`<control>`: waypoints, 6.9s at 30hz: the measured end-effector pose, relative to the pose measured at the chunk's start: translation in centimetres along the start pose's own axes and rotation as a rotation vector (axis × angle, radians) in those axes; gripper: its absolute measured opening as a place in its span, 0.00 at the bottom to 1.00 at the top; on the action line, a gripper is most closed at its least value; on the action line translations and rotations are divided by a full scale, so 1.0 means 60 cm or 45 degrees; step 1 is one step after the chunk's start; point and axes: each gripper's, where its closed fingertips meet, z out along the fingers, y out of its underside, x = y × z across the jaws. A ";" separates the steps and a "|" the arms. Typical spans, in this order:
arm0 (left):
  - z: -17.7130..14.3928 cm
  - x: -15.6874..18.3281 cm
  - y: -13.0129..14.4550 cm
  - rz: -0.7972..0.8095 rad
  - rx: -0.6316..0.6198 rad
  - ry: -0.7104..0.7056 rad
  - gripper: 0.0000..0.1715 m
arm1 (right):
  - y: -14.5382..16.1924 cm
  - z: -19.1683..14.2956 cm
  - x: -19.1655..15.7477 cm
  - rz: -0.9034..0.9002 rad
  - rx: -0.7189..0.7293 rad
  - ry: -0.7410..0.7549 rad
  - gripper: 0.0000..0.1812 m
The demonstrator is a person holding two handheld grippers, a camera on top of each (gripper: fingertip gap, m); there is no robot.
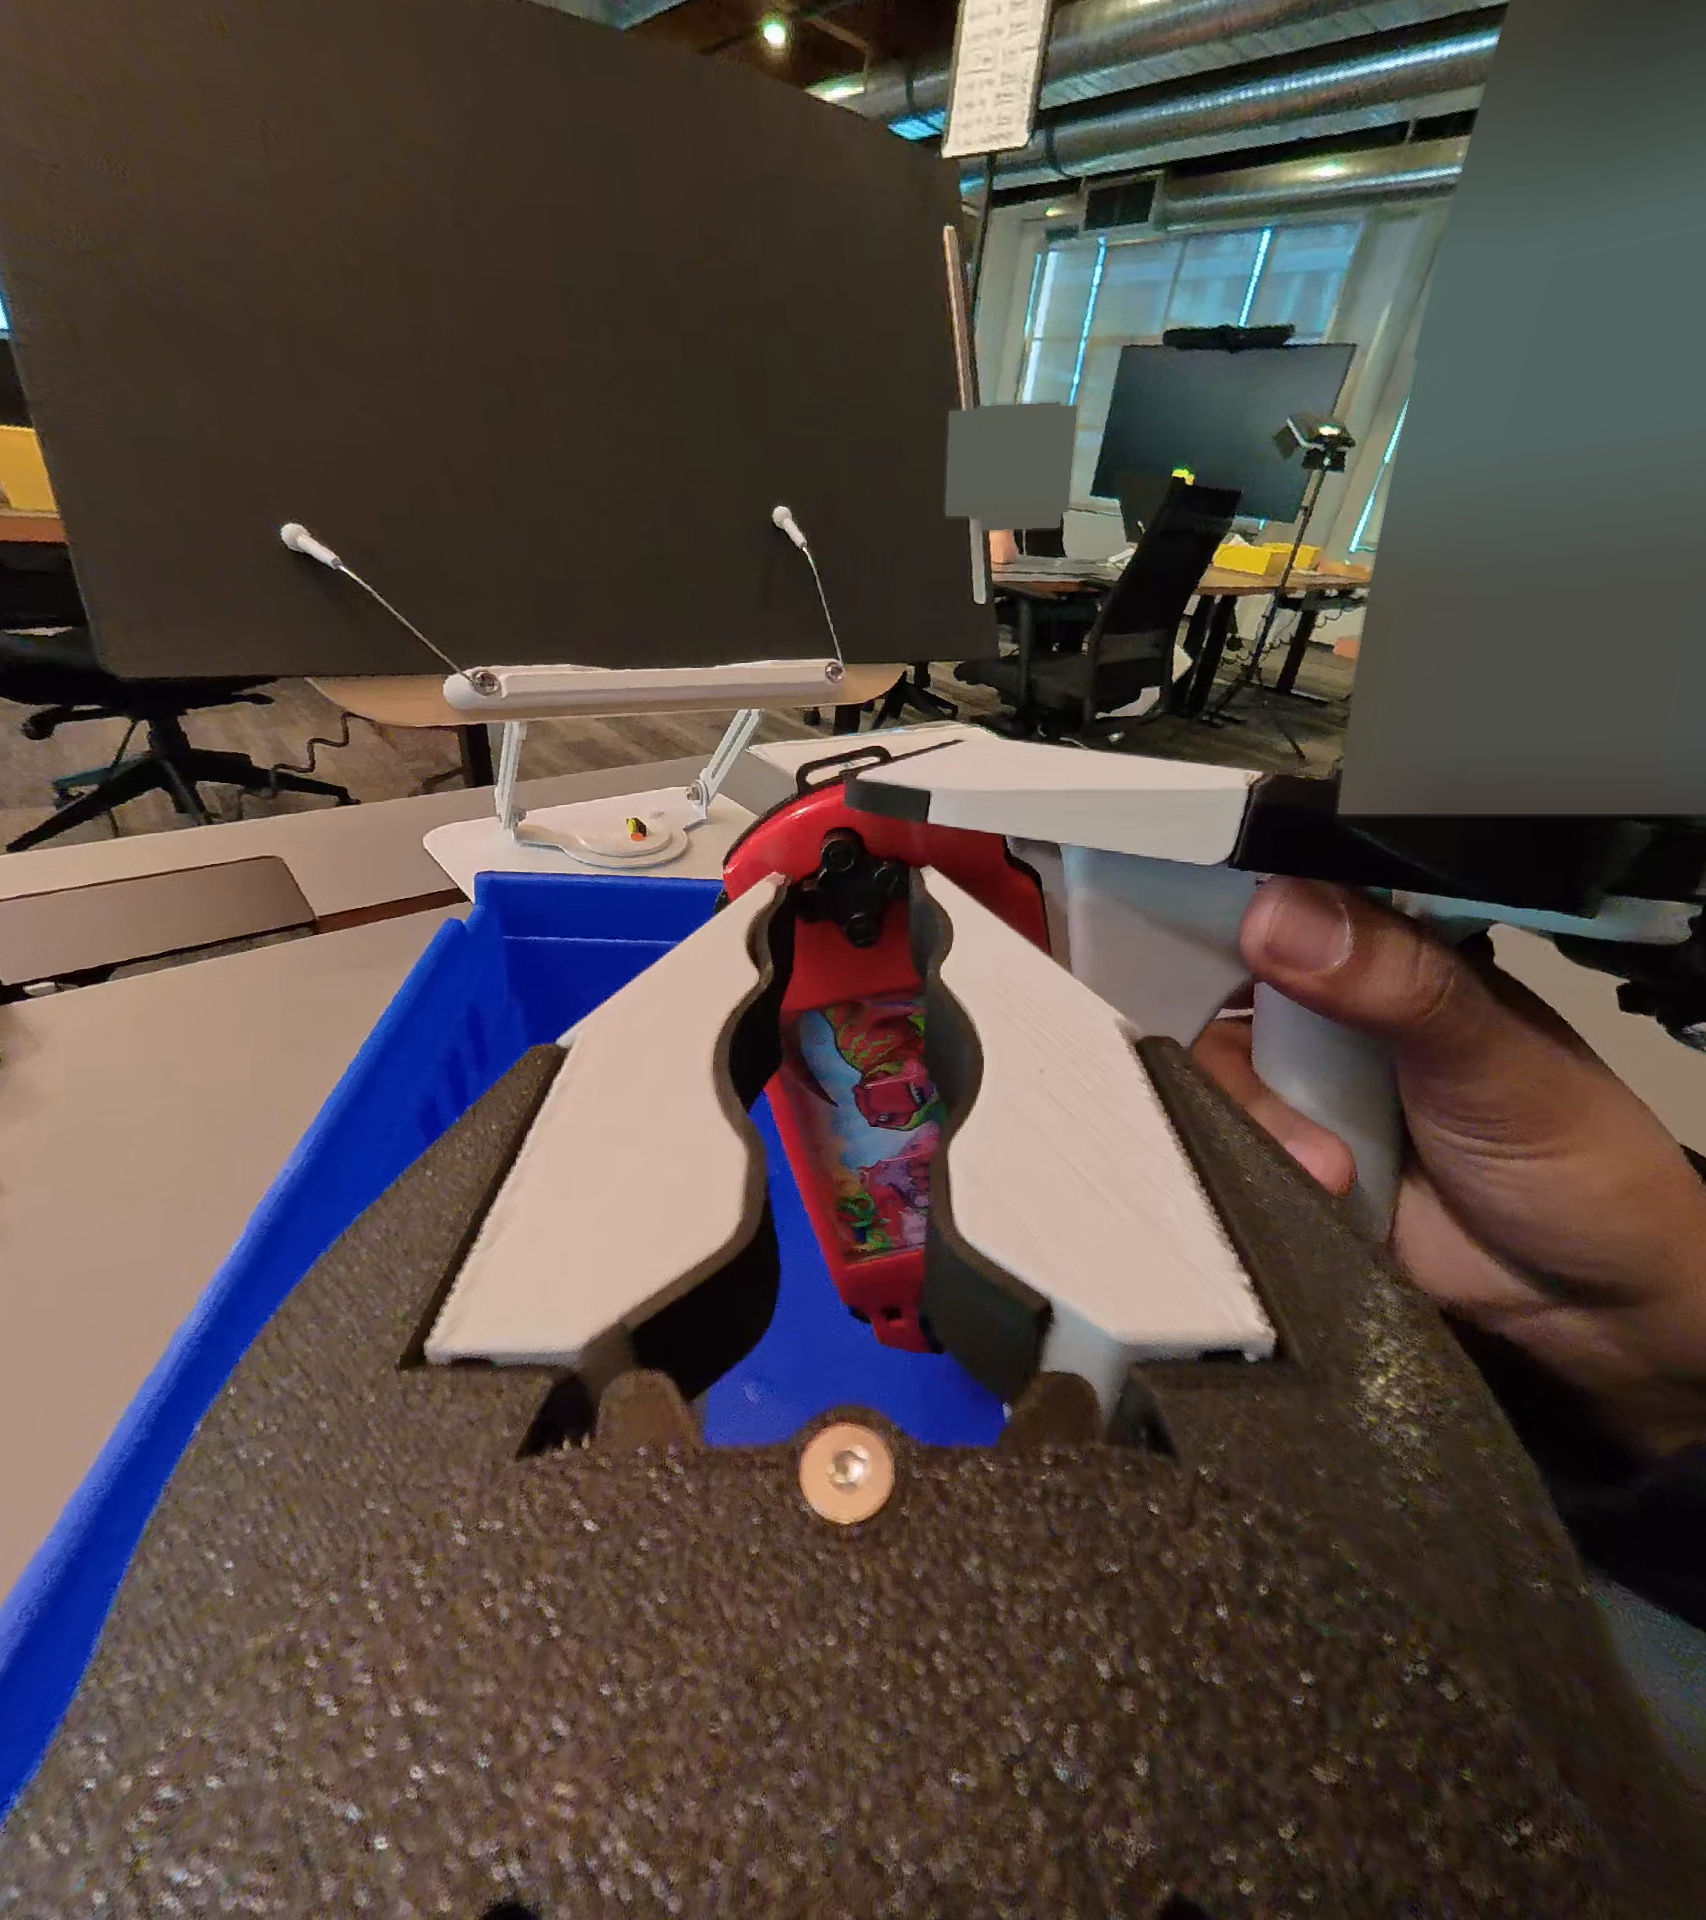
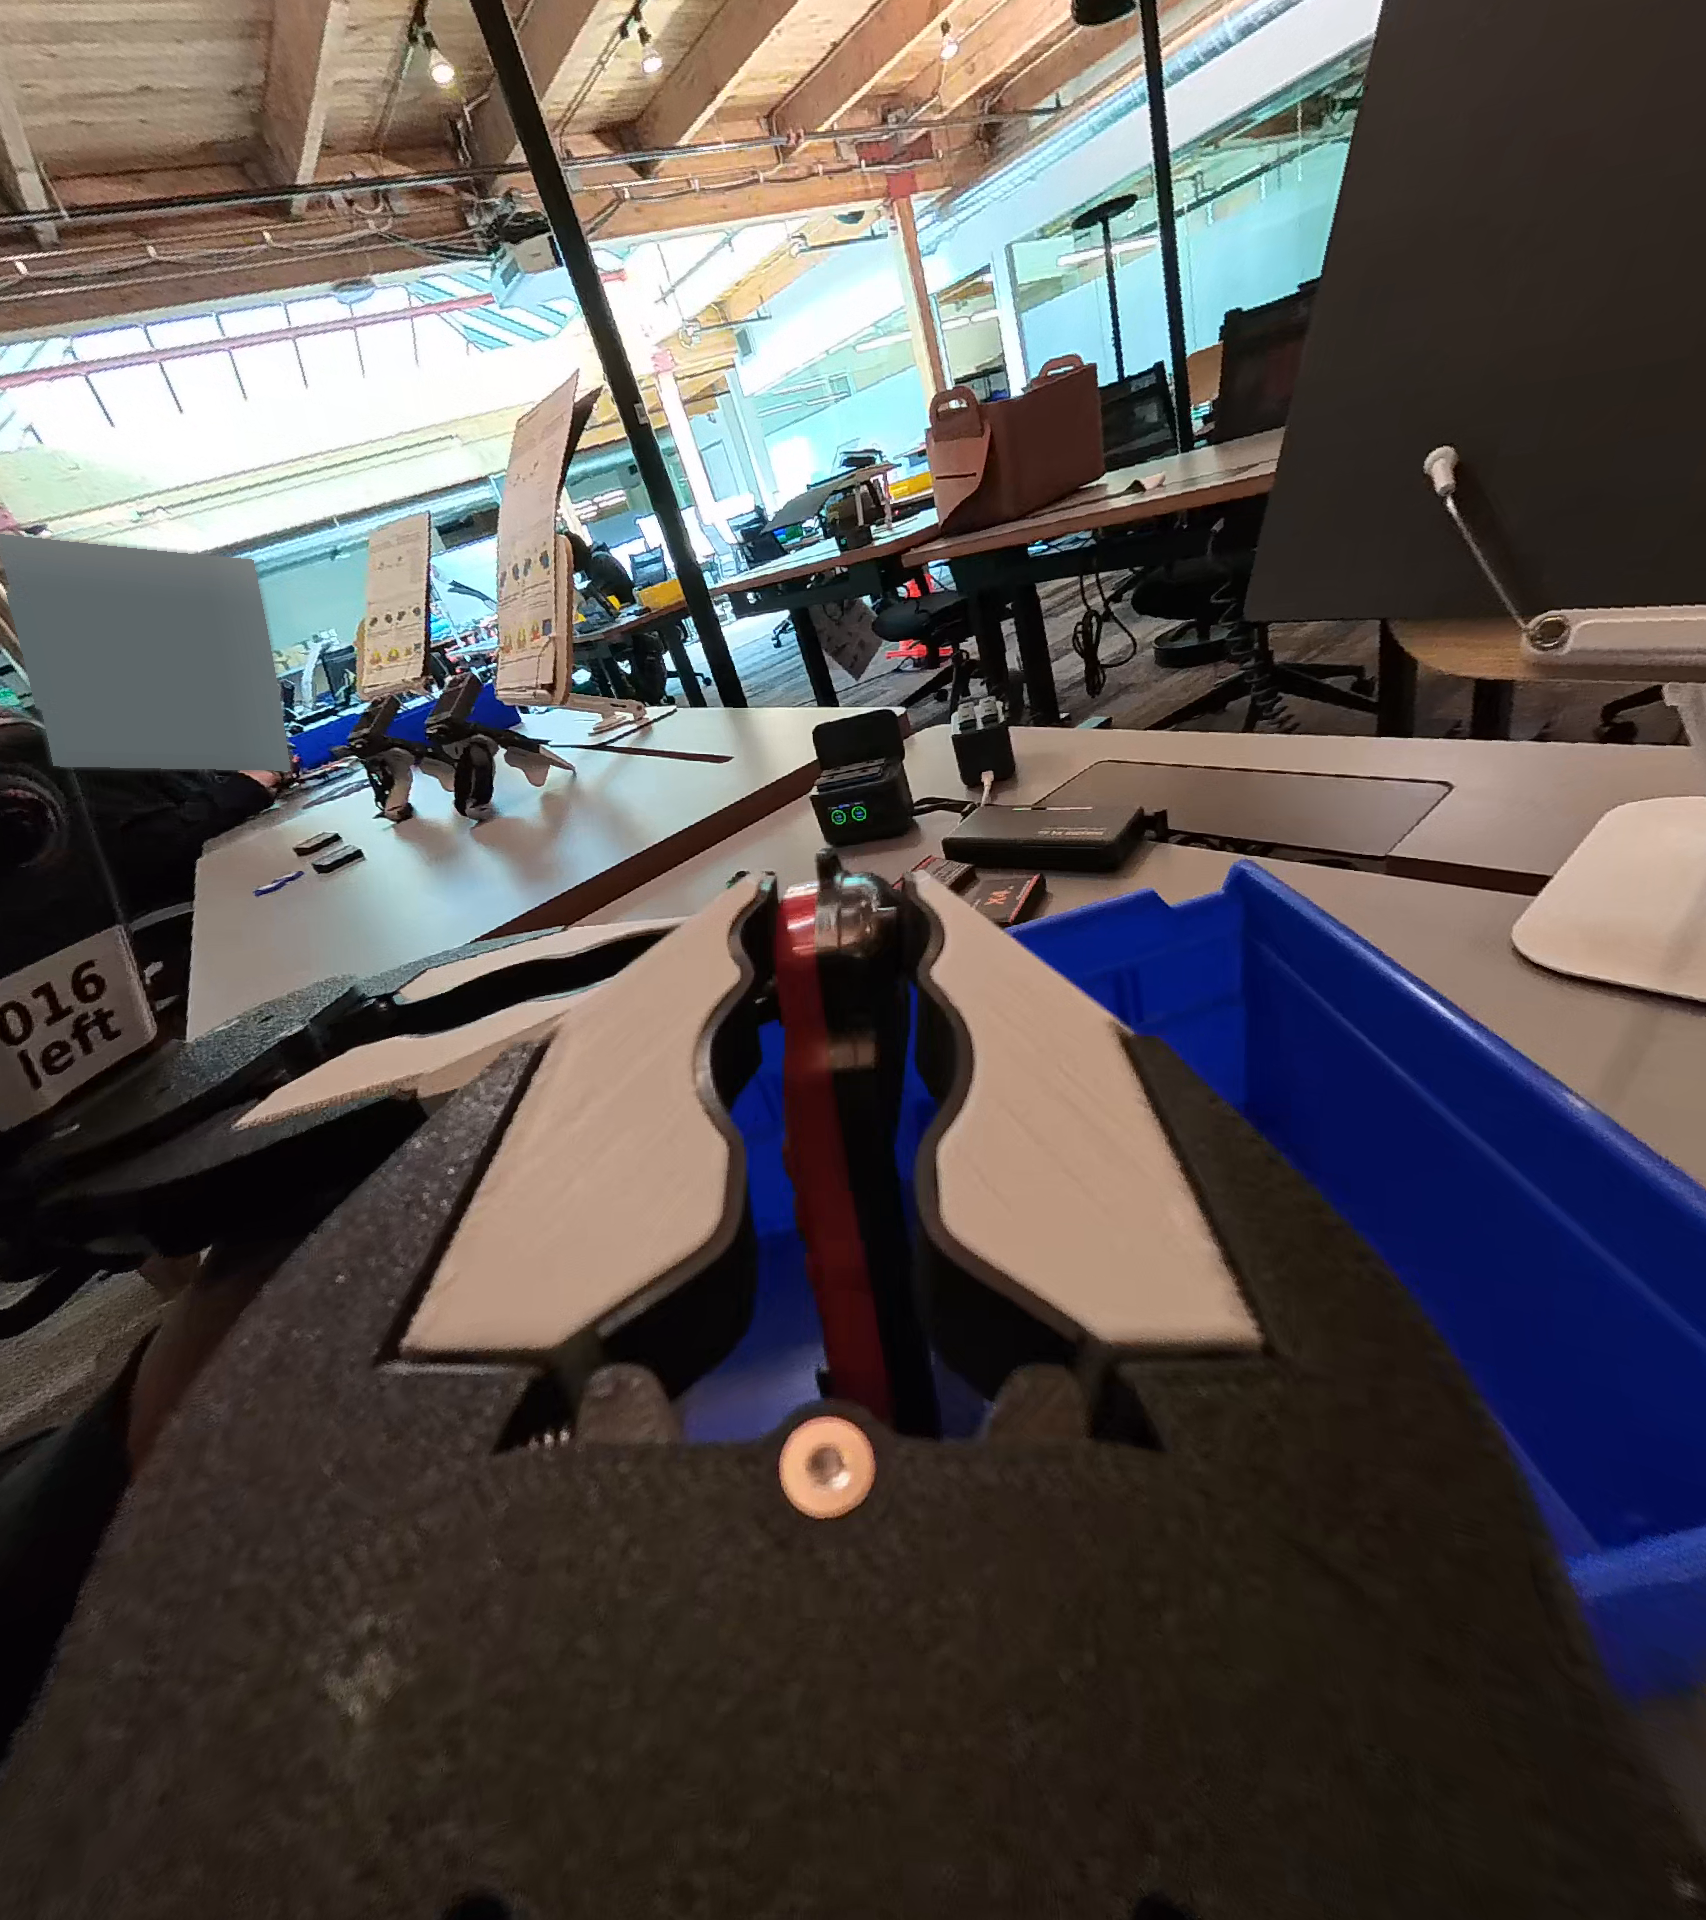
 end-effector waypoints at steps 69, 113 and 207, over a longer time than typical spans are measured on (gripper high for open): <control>-0.010 -0.002 0.043 0.586 -0.226 0.035 0.08 | 0.051 0.006 0.005 0.274 -0.336 -0.164 0.12; -0.023 0.025 0.068 1.080 -0.183 0.331 0.07 | 0.094 -0.032 -0.001 0.128 -0.818 -0.503 0.13; -0.041 0.002 0.024 0.131 -0.147 0.328 0.34 | 0.062 -0.008 -0.015 -0.232 -0.547 -0.419 0.11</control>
